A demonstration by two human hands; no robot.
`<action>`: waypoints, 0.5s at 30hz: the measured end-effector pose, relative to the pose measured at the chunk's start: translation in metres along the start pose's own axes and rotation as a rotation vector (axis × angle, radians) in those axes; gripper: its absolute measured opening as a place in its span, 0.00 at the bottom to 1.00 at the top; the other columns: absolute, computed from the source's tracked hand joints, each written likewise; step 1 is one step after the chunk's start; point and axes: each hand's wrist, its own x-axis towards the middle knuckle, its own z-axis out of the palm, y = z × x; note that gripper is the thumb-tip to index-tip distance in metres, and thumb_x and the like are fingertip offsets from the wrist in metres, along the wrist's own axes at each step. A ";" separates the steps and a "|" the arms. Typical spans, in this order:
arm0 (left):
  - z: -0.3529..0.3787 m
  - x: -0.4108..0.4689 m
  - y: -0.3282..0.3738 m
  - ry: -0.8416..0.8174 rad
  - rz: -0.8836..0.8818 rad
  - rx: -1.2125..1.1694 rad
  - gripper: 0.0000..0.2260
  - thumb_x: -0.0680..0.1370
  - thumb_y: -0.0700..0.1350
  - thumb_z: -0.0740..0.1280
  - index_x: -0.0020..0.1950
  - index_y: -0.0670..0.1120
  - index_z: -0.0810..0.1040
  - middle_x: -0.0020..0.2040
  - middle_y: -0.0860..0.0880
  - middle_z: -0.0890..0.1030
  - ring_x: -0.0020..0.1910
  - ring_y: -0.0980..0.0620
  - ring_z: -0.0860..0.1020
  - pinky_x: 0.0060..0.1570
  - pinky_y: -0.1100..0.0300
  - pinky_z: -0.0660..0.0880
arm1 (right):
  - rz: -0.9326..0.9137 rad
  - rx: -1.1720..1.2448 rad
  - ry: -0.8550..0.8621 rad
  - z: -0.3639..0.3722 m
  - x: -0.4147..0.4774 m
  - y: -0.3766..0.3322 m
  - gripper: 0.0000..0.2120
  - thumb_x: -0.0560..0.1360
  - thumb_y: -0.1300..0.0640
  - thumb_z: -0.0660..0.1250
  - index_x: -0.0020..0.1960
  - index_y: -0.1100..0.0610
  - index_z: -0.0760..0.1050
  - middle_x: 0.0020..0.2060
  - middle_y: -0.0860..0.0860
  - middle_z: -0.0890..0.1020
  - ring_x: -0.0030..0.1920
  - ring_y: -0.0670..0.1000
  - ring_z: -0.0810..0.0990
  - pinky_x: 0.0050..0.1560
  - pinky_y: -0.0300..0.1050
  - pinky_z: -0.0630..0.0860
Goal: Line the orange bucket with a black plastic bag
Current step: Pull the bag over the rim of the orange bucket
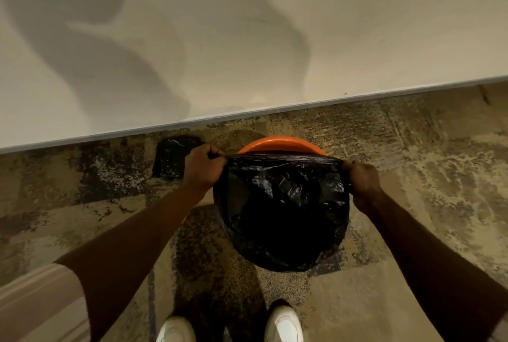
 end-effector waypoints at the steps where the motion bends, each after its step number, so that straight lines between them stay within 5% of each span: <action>1: 0.001 0.002 0.003 -0.007 -0.005 0.001 0.03 0.75 0.37 0.71 0.43 0.38 0.79 0.39 0.51 0.79 0.38 0.55 0.76 0.45 0.54 0.71 | -0.002 -0.001 -0.007 0.003 0.003 -0.004 0.13 0.71 0.69 0.67 0.33 0.56 0.71 0.32 0.53 0.73 0.35 0.52 0.69 0.35 0.45 0.65; 5: 0.003 0.011 0.012 -0.023 0.086 0.039 0.05 0.73 0.35 0.71 0.38 0.41 0.77 0.43 0.49 0.84 0.42 0.57 0.80 0.48 0.54 0.77 | -0.007 0.020 -0.044 0.009 0.011 -0.013 0.06 0.66 0.70 0.66 0.40 0.62 0.78 0.36 0.55 0.78 0.41 0.54 0.75 0.37 0.46 0.70; 9: 0.006 0.021 0.022 -0.018 0.176 0.089 0.04 0.72 0.36 0.73 0.44 0.36 0.82 0.38 0.53 0.83 0.39 0.62 0.79 0.47 0.57 0.78 | -0.029 0.019 -0.143 0.010 0.019 -0.021 0.14 0.62 0.69 0.64 0.43 0.64 0.86 0.45 0.54 0.89 0.41 0.55 0.83 0.41 0.46 0.78; 15: 0.007 0.027 0.035 -0.059 0.226 0.069 0.07 0.71 0.41 0.80 0.39 0.42 0.83 0.36 0.53 0.82 0.35 0.64 0.77 0.36 0.79 0.70 | -0.122 -0.060 -0.319 0.007 0.039 -0.018 0.15 0.76 0.71 0.68 0.38 0.56 0.86 0.44 0.56 0.88 0.40 0.54 0.84 0.36 0.44 0.80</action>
